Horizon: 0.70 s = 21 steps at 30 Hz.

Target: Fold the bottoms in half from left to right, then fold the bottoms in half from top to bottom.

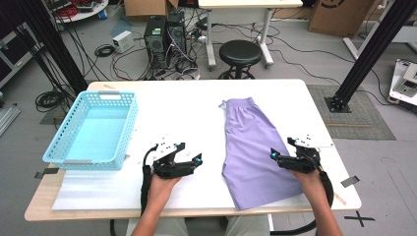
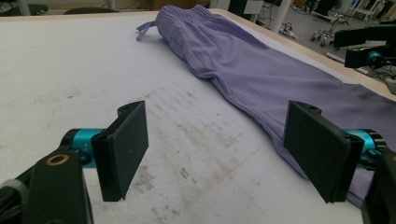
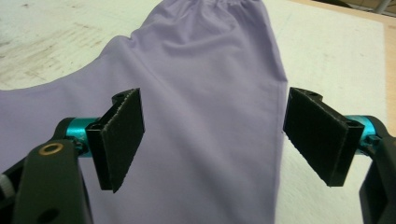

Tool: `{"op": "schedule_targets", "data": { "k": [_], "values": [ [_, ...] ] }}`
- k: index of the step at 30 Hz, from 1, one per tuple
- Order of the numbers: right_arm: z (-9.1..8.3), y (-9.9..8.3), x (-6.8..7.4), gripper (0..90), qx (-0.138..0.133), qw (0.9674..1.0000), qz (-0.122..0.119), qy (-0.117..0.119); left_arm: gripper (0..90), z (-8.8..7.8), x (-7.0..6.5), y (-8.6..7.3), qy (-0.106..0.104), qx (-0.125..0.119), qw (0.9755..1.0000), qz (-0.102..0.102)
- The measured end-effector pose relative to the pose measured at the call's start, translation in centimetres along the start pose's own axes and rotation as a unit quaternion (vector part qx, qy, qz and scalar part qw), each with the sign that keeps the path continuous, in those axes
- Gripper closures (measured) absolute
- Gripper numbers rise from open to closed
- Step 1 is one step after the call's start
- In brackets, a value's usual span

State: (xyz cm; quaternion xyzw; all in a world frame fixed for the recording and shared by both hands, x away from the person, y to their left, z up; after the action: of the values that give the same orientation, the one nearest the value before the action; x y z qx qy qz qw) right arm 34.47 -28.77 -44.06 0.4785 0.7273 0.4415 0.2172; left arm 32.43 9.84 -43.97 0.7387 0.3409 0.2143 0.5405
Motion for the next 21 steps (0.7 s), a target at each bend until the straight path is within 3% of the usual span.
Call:
{"op": "schedule_targets", "data": {
  "k": [14, 21],
  "values": [
    [0.3, 0.0, 0.5, 20.8, 0.006, 0.9999, -0.011, 0.001, 22.6, 0.1, -0.9, 0.4, -0.013, 0.006, 0.9999, 0.001],
    [0.6, -0.4, 0.5, 21.0, 0.015, 0.9998, -0.013, 0.002, 34.4, 1.3, -2.2, -0.3, -0.055, 0.026, 0.9981, -0.006]
  ]
}}
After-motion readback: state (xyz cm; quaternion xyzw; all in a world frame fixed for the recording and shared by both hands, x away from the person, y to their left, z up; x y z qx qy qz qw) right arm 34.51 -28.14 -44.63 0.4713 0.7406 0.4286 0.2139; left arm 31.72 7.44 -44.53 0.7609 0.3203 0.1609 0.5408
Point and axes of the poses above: each handheld gripper's, and its own axes: z roughly forward along the jaws, y roughly out of its top, x roughly to its left, the point moved 3 cm from there along z, roughly forward along the jaws, and after that the axes turned 8 degrees about z, right-handed, at the moved point
